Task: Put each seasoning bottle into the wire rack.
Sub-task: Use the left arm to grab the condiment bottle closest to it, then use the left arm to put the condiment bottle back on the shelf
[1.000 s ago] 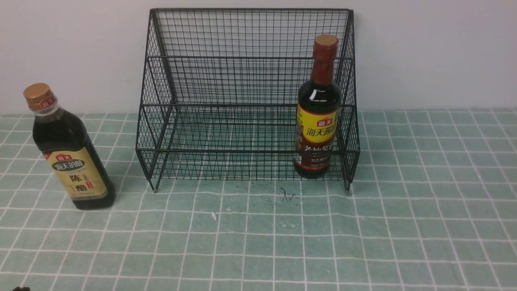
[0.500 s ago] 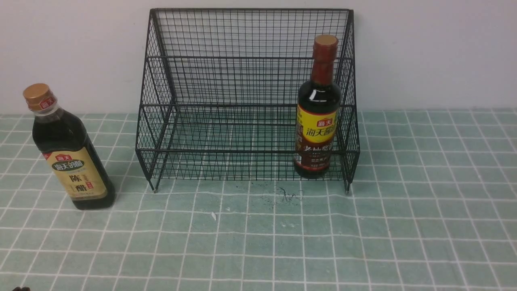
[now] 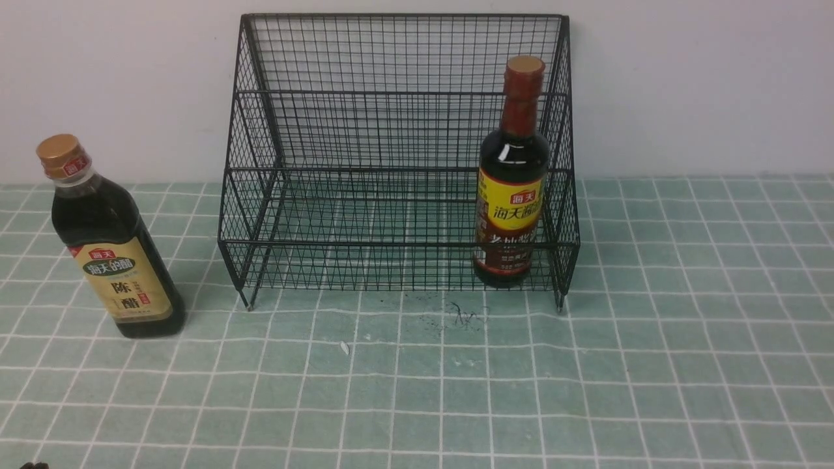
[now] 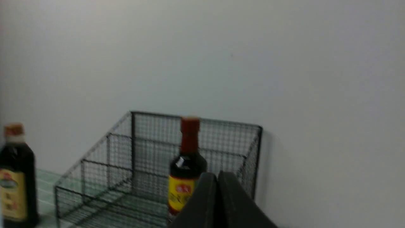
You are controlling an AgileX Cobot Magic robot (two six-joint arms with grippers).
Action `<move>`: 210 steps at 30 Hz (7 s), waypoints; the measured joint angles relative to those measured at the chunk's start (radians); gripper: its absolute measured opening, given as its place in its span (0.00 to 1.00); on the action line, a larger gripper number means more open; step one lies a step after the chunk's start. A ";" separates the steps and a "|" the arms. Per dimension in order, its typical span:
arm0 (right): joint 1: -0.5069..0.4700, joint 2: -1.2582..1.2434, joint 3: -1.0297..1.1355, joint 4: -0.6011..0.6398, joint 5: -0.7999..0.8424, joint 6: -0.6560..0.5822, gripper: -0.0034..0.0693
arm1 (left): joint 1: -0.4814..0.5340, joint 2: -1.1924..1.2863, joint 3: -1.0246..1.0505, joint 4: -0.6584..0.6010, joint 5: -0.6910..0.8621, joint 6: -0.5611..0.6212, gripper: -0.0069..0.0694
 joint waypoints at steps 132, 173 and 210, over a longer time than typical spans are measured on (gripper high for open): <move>-0.345 0.001 0.326 -0.011 0.014 -0.003 0.03 | 0.000 1.471 -0.728 -0.480 -0.920 0.242 0.48; -0.345 0.001 0.326 -0.011 0.014 -0.003 0.03 | -0.240 1.781 -1.500 -0.385 -0.608 0.244 0.48; -0.345 0.001 0.326 -0.011 0.013 -0.003 0.03 | -0.240 1.775 -1.516 -0.384 -0.248 0.364 0.79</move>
